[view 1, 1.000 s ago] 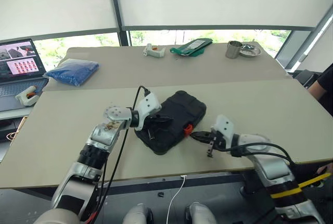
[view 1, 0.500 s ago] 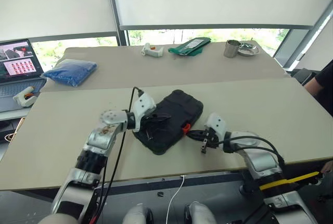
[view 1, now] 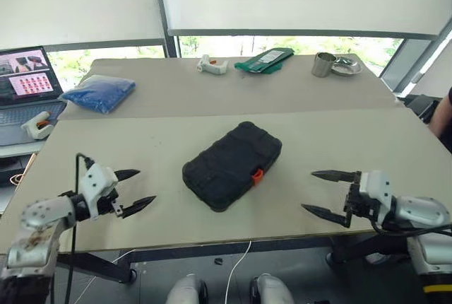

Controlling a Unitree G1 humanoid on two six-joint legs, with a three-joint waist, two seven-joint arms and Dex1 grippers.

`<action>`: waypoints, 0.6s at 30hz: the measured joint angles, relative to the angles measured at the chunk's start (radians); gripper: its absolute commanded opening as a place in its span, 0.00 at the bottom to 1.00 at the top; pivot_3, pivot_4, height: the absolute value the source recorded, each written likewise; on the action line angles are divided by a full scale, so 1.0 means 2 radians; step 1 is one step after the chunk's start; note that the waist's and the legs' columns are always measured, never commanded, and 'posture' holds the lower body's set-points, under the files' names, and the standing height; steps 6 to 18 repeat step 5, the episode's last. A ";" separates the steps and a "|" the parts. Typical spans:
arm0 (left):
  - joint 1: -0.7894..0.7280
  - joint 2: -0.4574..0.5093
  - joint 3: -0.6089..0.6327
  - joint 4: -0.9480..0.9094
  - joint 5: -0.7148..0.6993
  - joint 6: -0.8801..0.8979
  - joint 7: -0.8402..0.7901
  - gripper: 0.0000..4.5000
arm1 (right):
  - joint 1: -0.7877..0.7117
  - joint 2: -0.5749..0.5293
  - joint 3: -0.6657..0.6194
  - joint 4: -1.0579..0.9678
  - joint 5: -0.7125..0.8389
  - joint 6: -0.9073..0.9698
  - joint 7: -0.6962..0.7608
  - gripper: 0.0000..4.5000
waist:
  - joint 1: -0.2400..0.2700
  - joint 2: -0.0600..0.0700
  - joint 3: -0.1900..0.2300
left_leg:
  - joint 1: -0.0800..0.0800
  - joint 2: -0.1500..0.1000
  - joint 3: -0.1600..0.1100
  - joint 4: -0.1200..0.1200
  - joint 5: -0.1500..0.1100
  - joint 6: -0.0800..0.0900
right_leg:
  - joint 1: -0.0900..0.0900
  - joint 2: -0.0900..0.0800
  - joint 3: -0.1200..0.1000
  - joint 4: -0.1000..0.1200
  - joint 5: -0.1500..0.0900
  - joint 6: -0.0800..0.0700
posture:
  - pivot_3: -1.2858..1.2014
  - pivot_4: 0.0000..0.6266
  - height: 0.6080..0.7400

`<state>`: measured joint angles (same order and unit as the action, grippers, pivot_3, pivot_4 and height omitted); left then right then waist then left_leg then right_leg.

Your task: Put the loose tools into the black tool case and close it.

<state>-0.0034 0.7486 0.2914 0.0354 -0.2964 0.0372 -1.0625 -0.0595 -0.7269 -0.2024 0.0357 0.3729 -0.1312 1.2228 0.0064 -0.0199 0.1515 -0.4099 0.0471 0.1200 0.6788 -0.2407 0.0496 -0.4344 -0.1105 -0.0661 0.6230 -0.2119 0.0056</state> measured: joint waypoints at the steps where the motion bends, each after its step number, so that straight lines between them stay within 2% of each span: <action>1: 0.008 0.000 0.008 0.002 0.001 -0.014 0.005 1.00 | 0.002 0.000 -0.002 0.001 0.001 -0.006 0.000 0.99 | 0.001 0.000 0.000 | 0.000 0.000 0.000 0.000 -0.001 -0.001 | 0.000 0.000 0.000 0.000 0.000 0.000 | 0.52 0.24 1.00; 5: 0.021 -0.001 0.022 0.022 0.004 -0.045 0.023 1.00 | 0.005 -0.003 -0.006 0.022 0.001 -0.022 -0.001 0.99 | 0.004 0.000 0.000 | 0.000 0.000 0.000 0.000 -0.001 -0.002 | 0.000 -0.001 0.000 0.000 0.000 0.000 | 0.52 0.24 1.00; 18: 0.021 -0.001 0.022 0.022 0.004 -0.045 0.023 1.00 | 0.005 -0.003 -0.006 0.022 0.001 -0.022 -0.001 0.99 | 0.004 0.000 0.000 | 0.000 0.000 0.000 0.000 -0.001 -0.002 | 0.000 -0.001 0.000 0.000 0.000 0.000 | 0.52 0.24 1.00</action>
